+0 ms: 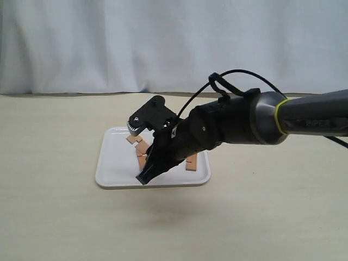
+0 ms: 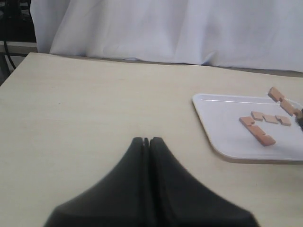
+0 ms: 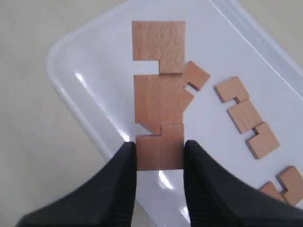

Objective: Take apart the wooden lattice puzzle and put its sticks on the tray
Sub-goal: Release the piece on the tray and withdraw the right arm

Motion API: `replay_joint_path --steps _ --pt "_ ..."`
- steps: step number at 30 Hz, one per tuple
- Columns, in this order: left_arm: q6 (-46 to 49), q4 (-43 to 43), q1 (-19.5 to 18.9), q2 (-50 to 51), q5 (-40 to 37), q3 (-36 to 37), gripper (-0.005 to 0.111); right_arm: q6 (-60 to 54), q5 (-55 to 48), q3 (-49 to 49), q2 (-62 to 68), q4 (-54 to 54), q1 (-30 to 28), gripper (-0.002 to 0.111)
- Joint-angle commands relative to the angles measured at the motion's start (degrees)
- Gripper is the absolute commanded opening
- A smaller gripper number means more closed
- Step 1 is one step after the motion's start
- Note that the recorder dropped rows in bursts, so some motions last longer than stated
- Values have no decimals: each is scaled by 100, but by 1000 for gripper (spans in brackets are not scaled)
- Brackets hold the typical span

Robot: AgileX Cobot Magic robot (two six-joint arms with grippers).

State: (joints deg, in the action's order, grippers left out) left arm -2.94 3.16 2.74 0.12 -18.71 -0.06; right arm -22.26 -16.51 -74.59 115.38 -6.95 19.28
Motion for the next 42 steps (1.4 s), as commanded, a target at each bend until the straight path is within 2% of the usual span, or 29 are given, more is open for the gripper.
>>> replay_joint_path --steps 1,5,7,14,16,18,21,24,26,29,30,34,36,42 --pt "18 -14 1 -12 48 6 0 390 538 -42 371 32 -183 5" --pt "18 -14 1 -12 48 6 0 403 815 -42 609 32 -236 6" --pt "18 -14 1 -12 48 6 0 475 910 -42 668 32 -247 12" --pt "18 -14 1 -12 48 6 0 553 917 -42 706 32 -258 58" --pt "18 -14 1 -12 48 6 0 553 882 -42 673 32 -247 65" --pt "18 -14 1 -12 48 6 0 553 834 -42 564 32 -247 68" --pt "18 -14 1 -12 23 6 0 553 592 -42 307 32 -247 67" --pt "18 -14 1 -12 23 6 0 553 4 -42 -86 32 -247 58" --pt "18 -14 1 -12 23 6 0 553 -511 -42 -332 32 -247 43" --pt "18 -14 1 -12 23 6 0 553 -1636 -42 -638 32 -247 12" --pt "18 -14 1 -12 23 6 0 570 -2061 -42 -705 32 -247 5" --pt "18 -14 1 -12 23 6 0 688 -3836 45 -795 32 -403 5" --pt "18 -14 1 -12 23 6 0 714 -4289 230 -902 32 -588 5" --pt "18 -14 1 -12 23 6 0 1172 -4196 1504 -2044 183 -1604 5"
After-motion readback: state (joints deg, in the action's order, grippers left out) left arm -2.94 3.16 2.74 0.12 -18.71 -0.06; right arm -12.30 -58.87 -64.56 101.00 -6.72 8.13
